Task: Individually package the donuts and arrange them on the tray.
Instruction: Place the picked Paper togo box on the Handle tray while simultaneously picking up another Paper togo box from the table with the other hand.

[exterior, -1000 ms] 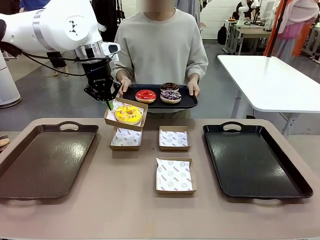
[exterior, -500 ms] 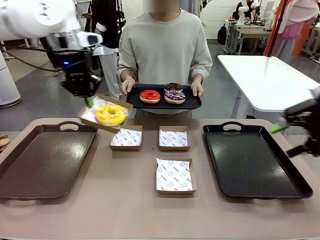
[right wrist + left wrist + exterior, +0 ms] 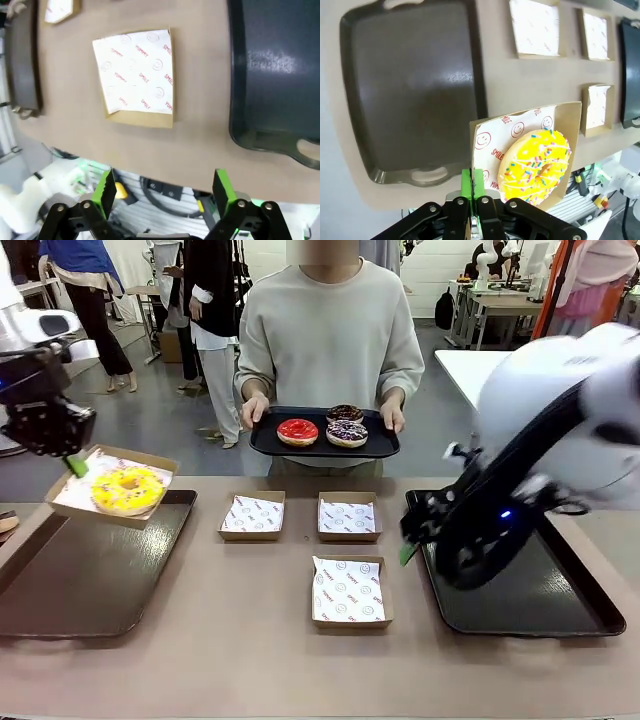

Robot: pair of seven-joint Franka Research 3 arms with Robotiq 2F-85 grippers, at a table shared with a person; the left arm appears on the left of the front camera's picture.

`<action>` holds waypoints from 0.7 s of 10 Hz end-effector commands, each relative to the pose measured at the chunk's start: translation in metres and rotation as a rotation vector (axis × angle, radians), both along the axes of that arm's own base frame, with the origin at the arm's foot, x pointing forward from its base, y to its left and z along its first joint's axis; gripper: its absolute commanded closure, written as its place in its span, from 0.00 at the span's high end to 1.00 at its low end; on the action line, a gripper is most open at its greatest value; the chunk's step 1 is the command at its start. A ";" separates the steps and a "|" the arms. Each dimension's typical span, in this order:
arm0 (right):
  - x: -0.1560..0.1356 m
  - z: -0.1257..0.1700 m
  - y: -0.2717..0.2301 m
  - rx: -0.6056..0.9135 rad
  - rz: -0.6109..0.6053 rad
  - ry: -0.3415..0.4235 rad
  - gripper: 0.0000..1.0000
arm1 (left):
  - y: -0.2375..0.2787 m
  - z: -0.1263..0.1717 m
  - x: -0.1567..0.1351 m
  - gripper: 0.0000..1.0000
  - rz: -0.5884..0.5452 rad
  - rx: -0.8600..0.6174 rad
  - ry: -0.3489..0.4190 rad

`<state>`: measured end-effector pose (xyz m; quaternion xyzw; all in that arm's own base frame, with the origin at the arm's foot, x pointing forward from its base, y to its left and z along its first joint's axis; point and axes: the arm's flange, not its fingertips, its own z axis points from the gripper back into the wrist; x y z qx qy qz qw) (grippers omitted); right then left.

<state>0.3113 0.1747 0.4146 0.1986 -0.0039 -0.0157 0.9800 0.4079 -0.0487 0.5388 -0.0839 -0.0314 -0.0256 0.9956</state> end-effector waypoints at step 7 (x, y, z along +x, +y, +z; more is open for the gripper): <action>0.007 -0.050 0.035 -0.071 0.053 0.025 1.00 | 0.025 -0.024 -0.004 0.01 0.051 0.006 0.038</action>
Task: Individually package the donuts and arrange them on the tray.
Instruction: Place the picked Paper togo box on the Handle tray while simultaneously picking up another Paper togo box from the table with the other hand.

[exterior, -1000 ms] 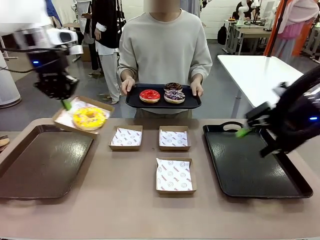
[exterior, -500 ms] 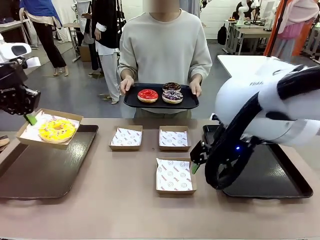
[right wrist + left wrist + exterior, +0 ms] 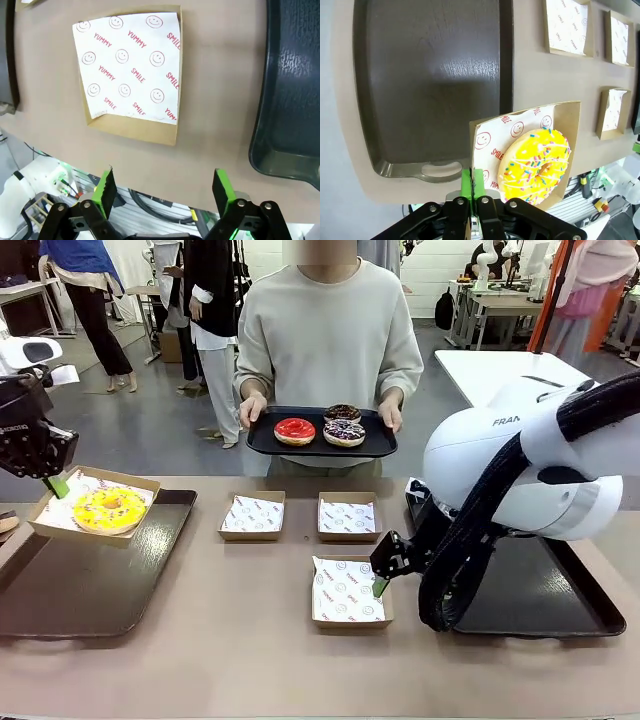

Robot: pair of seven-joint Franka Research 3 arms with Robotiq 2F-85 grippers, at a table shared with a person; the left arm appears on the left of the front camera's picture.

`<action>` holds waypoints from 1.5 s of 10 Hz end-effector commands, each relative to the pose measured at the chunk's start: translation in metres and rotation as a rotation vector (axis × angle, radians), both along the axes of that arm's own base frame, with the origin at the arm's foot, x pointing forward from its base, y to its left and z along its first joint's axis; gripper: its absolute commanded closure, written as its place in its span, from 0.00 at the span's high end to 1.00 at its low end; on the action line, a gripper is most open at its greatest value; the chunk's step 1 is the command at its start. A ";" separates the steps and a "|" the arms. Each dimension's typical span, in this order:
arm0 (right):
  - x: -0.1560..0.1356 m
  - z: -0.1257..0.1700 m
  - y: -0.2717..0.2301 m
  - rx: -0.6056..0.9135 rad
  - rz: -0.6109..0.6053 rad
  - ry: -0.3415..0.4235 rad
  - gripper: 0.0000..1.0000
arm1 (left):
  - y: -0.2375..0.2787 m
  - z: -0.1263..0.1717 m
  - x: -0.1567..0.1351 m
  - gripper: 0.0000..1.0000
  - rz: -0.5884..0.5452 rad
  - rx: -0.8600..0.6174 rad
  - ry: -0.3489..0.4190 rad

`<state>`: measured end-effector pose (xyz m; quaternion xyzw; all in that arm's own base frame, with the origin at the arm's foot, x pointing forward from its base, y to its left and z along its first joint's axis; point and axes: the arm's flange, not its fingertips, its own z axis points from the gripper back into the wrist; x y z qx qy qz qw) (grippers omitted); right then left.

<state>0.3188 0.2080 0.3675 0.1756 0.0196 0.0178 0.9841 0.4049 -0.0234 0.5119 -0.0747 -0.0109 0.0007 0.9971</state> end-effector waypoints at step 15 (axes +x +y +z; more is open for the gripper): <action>0.047 -0.031 0.071 -0.315 0.050 -0.038 1.00 | 0.038 -0.038 -0.015 0.01 0.051 0.104 -0.064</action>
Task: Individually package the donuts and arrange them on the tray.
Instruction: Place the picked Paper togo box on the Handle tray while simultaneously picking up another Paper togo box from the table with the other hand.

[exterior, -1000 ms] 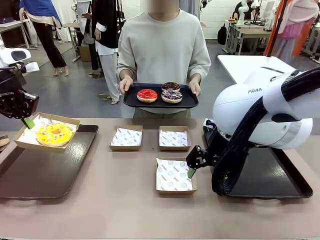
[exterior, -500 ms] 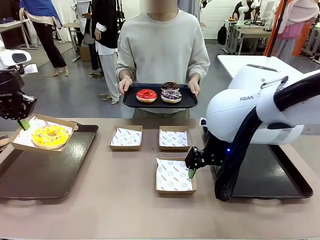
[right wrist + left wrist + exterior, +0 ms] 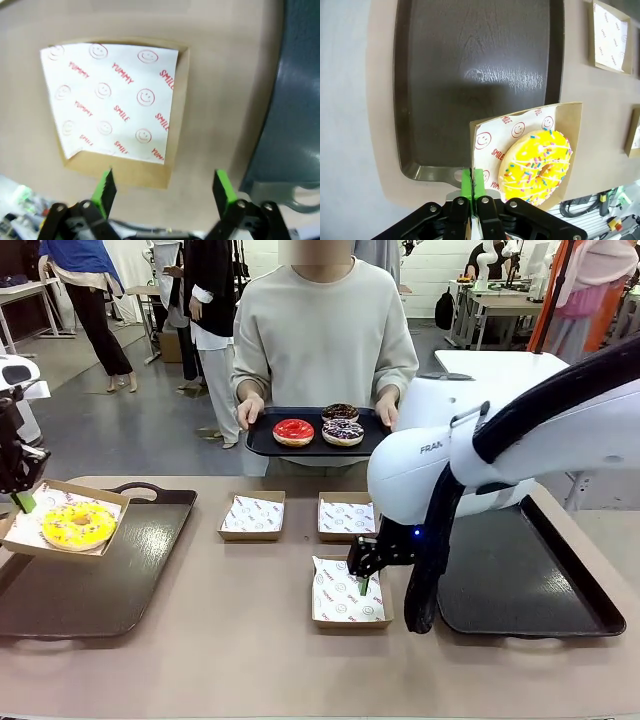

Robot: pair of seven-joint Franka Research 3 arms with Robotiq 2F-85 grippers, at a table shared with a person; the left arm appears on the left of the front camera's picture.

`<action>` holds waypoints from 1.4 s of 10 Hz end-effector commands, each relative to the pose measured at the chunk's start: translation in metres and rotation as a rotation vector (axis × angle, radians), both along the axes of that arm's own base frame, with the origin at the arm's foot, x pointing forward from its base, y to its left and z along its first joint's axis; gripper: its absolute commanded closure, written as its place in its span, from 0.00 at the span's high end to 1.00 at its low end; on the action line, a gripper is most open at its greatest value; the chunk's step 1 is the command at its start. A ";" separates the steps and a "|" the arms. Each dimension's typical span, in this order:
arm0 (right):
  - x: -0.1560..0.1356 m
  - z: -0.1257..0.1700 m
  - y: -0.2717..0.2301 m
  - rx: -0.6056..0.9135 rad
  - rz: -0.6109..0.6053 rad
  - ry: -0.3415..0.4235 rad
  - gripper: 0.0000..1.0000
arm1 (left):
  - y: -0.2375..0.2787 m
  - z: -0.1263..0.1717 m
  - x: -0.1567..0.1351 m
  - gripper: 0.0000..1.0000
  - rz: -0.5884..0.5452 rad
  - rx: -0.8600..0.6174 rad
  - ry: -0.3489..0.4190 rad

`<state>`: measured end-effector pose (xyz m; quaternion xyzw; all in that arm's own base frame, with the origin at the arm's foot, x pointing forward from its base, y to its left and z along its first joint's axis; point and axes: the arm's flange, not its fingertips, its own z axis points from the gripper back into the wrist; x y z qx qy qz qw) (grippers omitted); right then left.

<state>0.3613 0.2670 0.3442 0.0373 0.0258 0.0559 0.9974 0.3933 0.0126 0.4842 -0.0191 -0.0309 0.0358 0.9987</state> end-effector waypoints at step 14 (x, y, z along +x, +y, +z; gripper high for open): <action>-0.006 -0.026 0.005 -0.045 -0.103 -0.171 1.00 | -0.026 -0.081 0.007 0.01 -0.042 -0.036 0.031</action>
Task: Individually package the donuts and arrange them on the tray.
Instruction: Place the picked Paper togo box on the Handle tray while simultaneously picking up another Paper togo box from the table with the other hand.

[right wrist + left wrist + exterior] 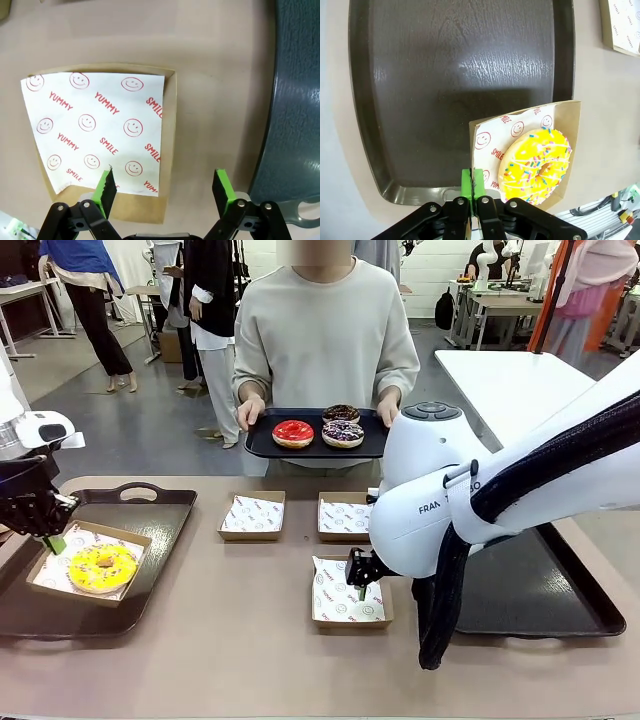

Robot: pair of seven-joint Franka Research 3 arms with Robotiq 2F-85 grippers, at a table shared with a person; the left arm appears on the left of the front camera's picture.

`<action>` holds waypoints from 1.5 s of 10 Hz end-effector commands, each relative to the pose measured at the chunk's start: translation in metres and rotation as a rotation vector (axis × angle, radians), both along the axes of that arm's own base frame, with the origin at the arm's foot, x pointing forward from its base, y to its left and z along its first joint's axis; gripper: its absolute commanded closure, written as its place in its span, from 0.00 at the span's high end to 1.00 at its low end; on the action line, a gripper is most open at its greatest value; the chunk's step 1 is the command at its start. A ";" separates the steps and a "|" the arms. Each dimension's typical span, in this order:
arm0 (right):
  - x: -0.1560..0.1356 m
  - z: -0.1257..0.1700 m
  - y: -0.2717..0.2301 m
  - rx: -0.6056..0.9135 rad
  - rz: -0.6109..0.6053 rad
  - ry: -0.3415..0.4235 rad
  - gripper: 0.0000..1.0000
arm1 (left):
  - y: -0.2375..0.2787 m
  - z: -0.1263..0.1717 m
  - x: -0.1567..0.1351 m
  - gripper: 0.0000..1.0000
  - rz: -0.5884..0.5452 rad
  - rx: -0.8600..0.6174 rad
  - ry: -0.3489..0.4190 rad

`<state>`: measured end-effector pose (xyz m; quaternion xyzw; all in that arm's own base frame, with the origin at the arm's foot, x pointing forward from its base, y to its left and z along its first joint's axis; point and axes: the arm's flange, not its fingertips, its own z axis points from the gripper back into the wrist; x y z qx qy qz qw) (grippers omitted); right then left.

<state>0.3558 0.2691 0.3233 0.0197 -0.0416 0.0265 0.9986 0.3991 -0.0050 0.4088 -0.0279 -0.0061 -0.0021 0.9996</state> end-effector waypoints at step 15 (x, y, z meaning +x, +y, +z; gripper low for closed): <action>0.002 -0.006 -0.001 0.015 -0.066 -0.032 1.00 | -0.023 -0.040 0.009 0.01 0.021 0.089 0.029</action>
